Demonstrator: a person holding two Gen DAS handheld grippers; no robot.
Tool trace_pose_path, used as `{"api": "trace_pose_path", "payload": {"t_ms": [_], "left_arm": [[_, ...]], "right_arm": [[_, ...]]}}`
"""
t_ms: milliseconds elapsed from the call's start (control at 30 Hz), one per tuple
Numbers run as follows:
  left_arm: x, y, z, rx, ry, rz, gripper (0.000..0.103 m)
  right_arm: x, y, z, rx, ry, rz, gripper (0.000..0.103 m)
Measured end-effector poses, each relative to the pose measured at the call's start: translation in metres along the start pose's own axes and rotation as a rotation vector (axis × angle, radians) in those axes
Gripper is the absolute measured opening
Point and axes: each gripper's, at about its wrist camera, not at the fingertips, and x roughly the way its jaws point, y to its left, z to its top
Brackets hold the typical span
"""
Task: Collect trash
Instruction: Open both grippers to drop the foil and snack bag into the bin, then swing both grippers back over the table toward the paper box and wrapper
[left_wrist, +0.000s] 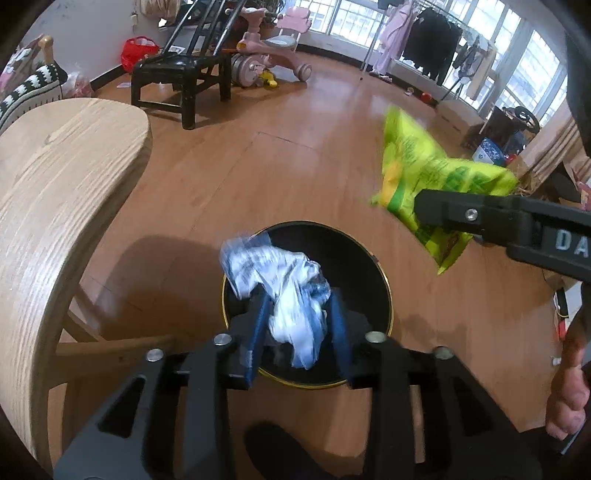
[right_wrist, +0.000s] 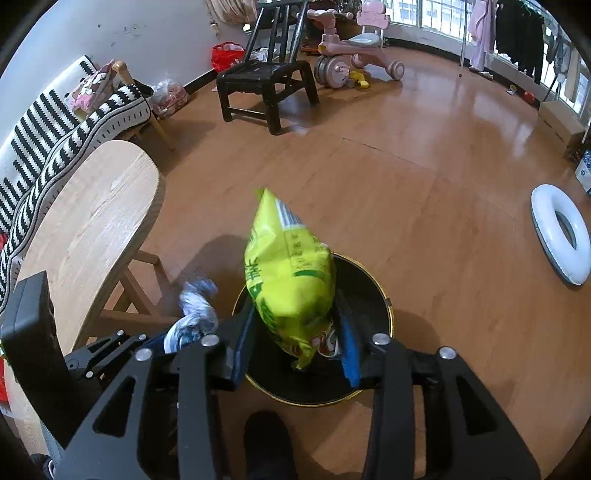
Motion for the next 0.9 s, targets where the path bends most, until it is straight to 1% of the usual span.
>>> {"api": "trace_pose_path", "payload": {"t_ms": [33,67,133,200,300,400,433,500,567,600,700,800,900], "left_arm": [[0.000,0.000,0.002,0.000,-0.006,0.002,0.053],[0.000,0.000,0.003,-0.002,-0.014,0.006,0.059],[-0.001,0.001,0.003,-0.002,-0.019,0.003,0.061],[-0.004,0.002,0.004,-0.005,-0.027,0.003,0.062],[-0.010,0.005,0.003,-0.012,-0.039,0.008,0.067],[-0.023,0.009,0.000,-0.014,-0.059,0.022,0.075],[-0.029,0.010,-0.001,-0.015,-0.066,0.030,0.080],[-0.043,0.015,-0.006,-0.022,-0.087,0.044,0.084],[-0.064,0.024,-0.010,-0.032,-0.116,0.061,0.091],[-0.071,0.028,-0.011,-0.035,-0.126,0.072,0.093],[-0.104,0.048,-0.020,-0.062,-0.164,0.144,0.095],[-0.141,0.076,-0.034,-0.108,-0.198,0.207,0.095],[-0.183,0.110,-0.056,-0.169,-0.235,0.278,0.095]], "right_arm": [[0.000,0.000,0.000,-0.002,-0.005,-0.014,0.061],[-0.002,-0.001,-0.001,-0.003,-0.012,-0.022,0.067],[-0.005,-0.001,-0.001,-0.007,-0.025,-0.033,0.067],[-0.006,-0.002,-0.001,0.001,-0.027,-0.026,0.067],[-0.007,0.000,0.000,-0.006,-0.031,-0.022,0.067],[-0.012,0.008,0.002,-0.020,-0.041,-0.007,0.068],[-0.015,0.013,0.002,-0.029,-0.048,0.002,0.071],[-0.020,0.026,0.003,-0.052,-0.063,0.017,0.073],[-0.025,0.046,0.004,-0.090,-0.081,0.036,0.075],[-0.026,0.054,0.003,-0.104,-0.089,0.044,0.075],[-0.032,0.086,0.002,-0.157,-0.109,0.082,0.079],[-0.035,0.130,0.001,-0.218,-0.117,0.139,0.080],[-0.038,0.170,0.000,-0.270,-0.118,0.192,0.080]]}}
